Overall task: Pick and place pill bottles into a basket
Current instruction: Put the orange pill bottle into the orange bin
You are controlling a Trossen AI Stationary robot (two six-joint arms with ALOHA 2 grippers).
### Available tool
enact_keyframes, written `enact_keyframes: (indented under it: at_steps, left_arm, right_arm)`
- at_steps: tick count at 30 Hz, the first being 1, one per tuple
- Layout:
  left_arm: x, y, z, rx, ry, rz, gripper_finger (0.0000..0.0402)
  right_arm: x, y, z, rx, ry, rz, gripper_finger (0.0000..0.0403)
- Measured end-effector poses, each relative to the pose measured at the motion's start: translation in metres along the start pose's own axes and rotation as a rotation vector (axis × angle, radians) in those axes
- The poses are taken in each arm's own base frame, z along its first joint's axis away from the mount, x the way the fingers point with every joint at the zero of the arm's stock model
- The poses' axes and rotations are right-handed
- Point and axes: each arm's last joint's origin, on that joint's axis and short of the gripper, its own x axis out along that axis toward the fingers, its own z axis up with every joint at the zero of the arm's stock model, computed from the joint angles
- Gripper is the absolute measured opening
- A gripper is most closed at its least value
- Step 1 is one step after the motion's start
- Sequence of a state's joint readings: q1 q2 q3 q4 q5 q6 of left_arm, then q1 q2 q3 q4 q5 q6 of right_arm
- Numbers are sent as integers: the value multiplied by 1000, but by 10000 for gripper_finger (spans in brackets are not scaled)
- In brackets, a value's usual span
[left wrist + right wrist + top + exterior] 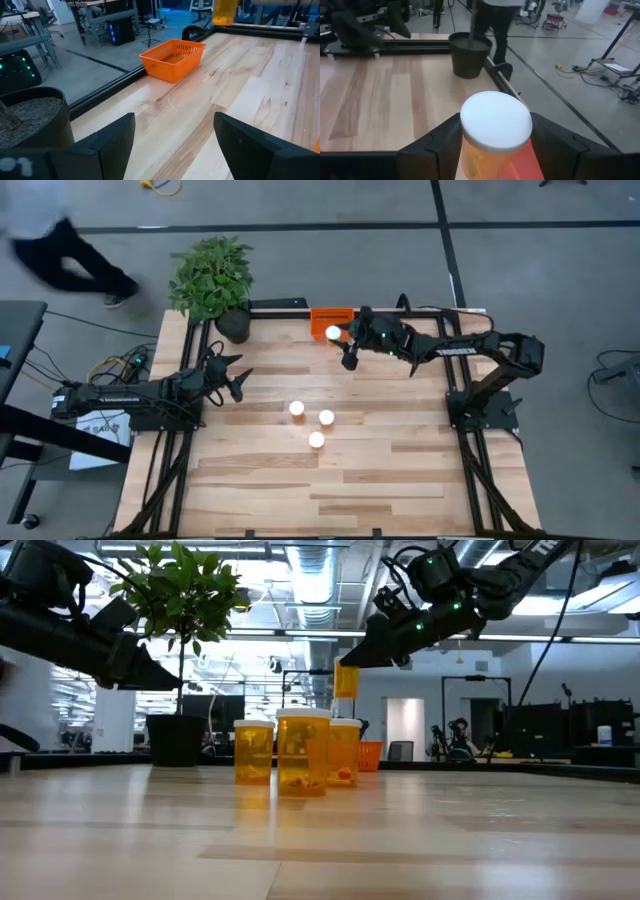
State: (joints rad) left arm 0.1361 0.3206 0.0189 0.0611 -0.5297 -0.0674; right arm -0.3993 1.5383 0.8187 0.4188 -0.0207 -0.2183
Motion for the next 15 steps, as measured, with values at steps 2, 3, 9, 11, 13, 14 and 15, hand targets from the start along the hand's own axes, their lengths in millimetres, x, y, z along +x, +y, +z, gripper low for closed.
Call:
enact_keyframes:
  at_steps: [2, 3, 9, 11, 13, 14, 15]
  left_arm:
    - [0, 0, 0, 0, 0, 0, 263]
    - [0, 0, 0, 0, 0, 0, 263]
    - [0, 0, 0, 0, 0, 0, 263]
    - [0, 0, 0, 0, 0, 0, 263]
    - [0, 0, 0, 0, 0, 0, 263]
    - [0, 0, 0, 0, 0, 0, 263]
    - [0, 0, 0, 0, 0, 0, 263]
  right_arm:
    - [1, -9, 1, 8, -2, -10, 201]
    - [1, -14, 1, 13, -1, -10, 201]
    - [-1, -45, 3, 38, -16, -34, 207]
    - [-2, -55, 3, 46, -23, -48, 207]
    - [-4, -65, 2, 53, -27, -60, 206]
    - [-5, -69, 1, 57, -25, -69, 205]
    - [-6, -74, 0, 61, -24, -75, 204]
